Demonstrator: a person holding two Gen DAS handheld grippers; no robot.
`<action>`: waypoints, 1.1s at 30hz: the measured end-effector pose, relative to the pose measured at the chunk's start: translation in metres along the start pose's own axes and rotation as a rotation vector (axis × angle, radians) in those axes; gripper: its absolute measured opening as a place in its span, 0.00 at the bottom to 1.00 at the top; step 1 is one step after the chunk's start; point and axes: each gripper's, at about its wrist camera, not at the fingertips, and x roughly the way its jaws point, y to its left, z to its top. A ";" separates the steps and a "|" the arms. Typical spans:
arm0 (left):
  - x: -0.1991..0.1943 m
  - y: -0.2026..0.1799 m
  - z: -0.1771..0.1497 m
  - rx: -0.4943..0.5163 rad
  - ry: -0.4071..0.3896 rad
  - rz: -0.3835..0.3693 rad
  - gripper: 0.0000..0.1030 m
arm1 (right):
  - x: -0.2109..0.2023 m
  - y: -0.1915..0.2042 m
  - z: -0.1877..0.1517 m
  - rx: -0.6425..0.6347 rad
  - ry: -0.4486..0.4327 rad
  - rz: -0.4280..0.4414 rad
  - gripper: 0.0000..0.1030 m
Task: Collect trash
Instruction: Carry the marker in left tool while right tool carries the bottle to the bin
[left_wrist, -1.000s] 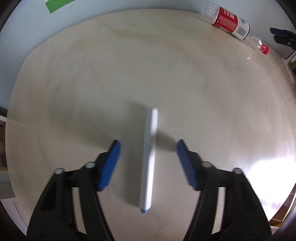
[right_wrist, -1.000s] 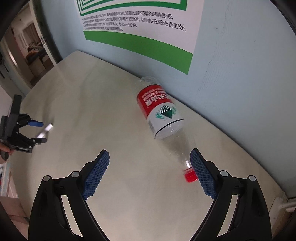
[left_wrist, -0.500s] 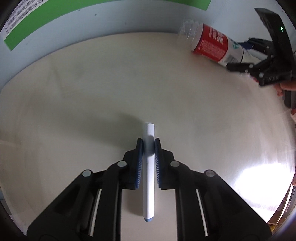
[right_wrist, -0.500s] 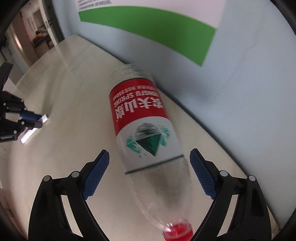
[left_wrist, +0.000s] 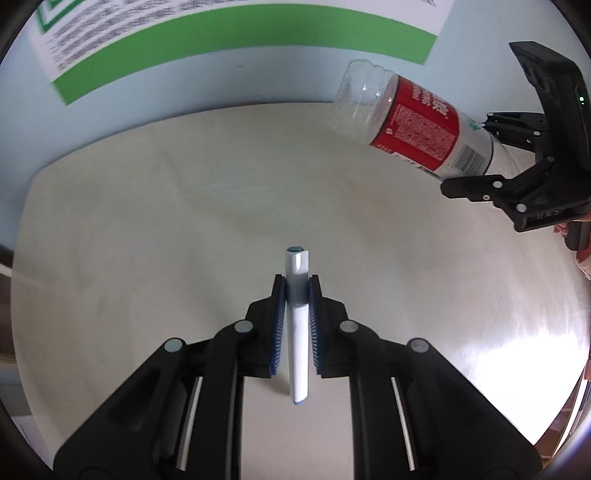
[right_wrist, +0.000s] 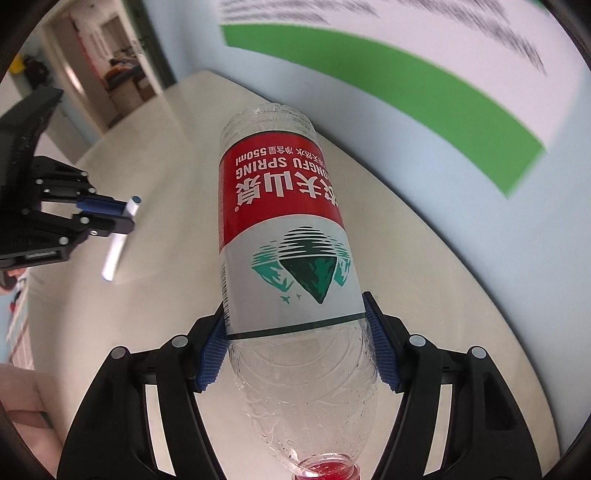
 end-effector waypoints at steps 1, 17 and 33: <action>-0.009 0.007 -0.007 -0.018 -0.010 0.011 0.11 | -0.002 0.007 0.005 -0.014 -0.004 0.007 0.65; -0.176 0.171 -0.215 -0.427 -0.179 0.220 0.11 | 0.013 0.293 0.119 -0.428 -0.065 0.206 0.65; -0.306 0.300 -0.502 -0.760 -0.139 0.454 0.11 | 0.082 0.662 0.140 -0.694 -0.006 0.505 0.65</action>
